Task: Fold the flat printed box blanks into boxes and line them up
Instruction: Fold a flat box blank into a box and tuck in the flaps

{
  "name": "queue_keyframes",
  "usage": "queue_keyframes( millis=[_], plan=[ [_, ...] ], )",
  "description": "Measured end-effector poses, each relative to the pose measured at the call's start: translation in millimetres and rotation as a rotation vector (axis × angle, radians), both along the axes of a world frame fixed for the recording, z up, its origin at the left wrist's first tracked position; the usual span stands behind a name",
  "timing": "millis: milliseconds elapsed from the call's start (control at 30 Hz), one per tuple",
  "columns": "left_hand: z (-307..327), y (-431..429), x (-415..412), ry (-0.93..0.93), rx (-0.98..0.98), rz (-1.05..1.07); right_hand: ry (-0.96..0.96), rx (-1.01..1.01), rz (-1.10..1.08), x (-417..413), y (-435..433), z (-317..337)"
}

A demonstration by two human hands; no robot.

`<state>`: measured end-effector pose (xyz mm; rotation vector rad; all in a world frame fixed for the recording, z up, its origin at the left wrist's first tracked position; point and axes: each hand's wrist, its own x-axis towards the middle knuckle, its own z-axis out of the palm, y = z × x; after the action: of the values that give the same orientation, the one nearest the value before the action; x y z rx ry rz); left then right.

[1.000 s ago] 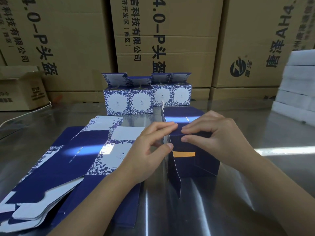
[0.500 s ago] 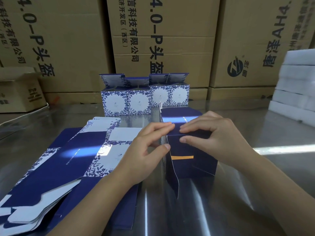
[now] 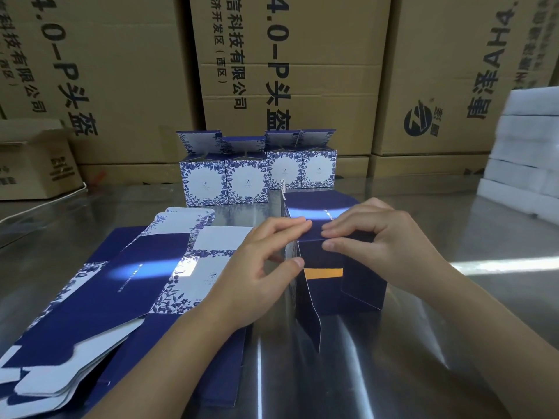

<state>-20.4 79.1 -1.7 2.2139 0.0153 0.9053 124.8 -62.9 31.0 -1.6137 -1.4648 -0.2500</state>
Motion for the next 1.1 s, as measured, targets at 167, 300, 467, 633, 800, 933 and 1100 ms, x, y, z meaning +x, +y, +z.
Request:
queue_keyframes(
  millis=[167, 300, 467, 633, 800, 933, 1100],
  plan=[
    [0, 0, 0, -0.002, 0.006, -0.005, 0.005, 0.013, -0.008, -1, 0, 0],
    [0, 0, -1, -0.004, 0.004, -0.004, 0.009, -0.007, -0.009, -1, -1, 1],
    [0, 0, 0, 0.000, 0.007, 0.007, 0.059, -0.056, 0.018, 9, -6, 4],
    [0, 0, -1, 0.008, 0.011, 0.008, 0.097, -0.082, 0.054, 15, -9, 4],
    [0, 1, -1, 0.008, 0.013, 0.010, 0.118, -0.042, 0.080, 16, -7, 1],
    [0, 1, -1, 0.004, 0.006, 0.011, 0.134, 0.000, 0.076, 14, -3, -2],
    [-1, 1, 0, 0.002, -0.004, 0.009, 0.123, 0.003, 0.066, 15, -3, -2]
  ],
)
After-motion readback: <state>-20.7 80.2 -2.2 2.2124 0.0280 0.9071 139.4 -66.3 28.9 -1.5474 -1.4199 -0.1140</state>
